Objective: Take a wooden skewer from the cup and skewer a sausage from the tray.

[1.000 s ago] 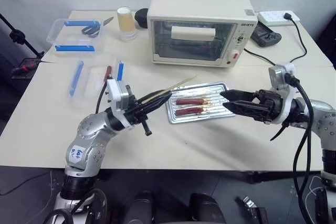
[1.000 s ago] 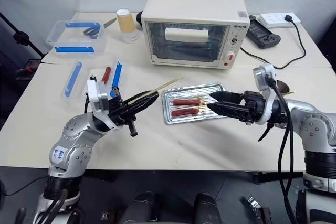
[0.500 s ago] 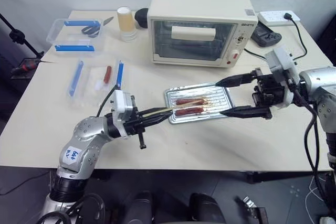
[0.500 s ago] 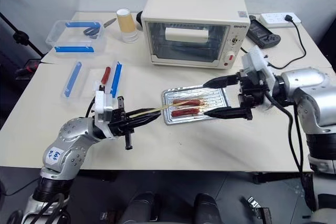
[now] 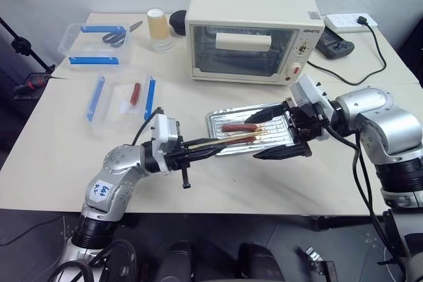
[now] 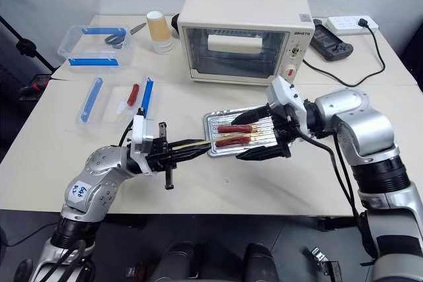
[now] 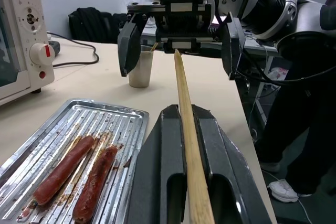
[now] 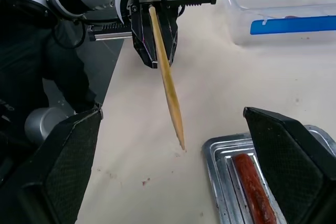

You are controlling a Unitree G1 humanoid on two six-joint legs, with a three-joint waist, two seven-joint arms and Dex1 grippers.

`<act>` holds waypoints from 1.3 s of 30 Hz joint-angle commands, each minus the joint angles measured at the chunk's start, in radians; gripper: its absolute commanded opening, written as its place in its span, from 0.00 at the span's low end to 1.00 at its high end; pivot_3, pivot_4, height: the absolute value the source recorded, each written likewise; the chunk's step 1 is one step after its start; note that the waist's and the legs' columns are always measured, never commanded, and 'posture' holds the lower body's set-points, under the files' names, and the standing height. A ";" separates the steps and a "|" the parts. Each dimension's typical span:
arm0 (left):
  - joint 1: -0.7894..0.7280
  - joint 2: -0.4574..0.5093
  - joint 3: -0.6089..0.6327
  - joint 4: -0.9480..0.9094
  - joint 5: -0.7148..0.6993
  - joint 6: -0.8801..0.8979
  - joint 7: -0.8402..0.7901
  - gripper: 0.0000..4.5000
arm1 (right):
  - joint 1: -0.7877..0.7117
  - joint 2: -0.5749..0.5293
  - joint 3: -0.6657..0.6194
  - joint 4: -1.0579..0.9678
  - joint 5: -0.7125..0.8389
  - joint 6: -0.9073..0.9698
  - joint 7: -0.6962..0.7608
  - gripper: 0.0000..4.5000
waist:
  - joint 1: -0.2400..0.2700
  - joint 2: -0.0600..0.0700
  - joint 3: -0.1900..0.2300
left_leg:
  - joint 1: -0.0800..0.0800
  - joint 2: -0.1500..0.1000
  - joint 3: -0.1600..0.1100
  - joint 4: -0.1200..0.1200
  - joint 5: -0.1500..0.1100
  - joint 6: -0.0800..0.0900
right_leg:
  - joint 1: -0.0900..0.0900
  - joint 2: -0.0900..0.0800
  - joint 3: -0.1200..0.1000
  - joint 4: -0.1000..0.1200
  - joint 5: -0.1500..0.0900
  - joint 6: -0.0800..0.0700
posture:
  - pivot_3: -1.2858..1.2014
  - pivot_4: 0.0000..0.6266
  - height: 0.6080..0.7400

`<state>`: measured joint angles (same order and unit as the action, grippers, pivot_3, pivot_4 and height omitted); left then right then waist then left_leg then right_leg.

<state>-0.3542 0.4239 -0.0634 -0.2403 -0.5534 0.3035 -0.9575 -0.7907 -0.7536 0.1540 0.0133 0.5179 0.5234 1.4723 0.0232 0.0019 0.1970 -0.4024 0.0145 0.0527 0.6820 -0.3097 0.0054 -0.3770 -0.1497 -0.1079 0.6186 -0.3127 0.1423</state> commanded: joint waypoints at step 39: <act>-0.022 -0.039 0.009 -0.027 -0.011 -0.030 0.001 0.29 | -0.019 0.039 -0.011 0.005 0.015 -0.005 0.057 0.00 | 0.000 0.000 0.000 | 0.000 0.000 0.000 0.000 0.000 0.000 | 0.000 0.000 0.000 0.000 0.000 0.000 | 0.52 0.24 1.00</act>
<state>-0.3615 0.3911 -0.0569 -0.2355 -0.5550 0.2912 -0.9579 -0.8005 -0.7154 0.1533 0.0450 0.5228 0.5241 1.5129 0.0230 0.0019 0.1970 -0.4024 0.0145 0.0525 0.6820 -0.3097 0.0054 -0.3770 -0.1497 -0.1080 0.6187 -0.3127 0.1423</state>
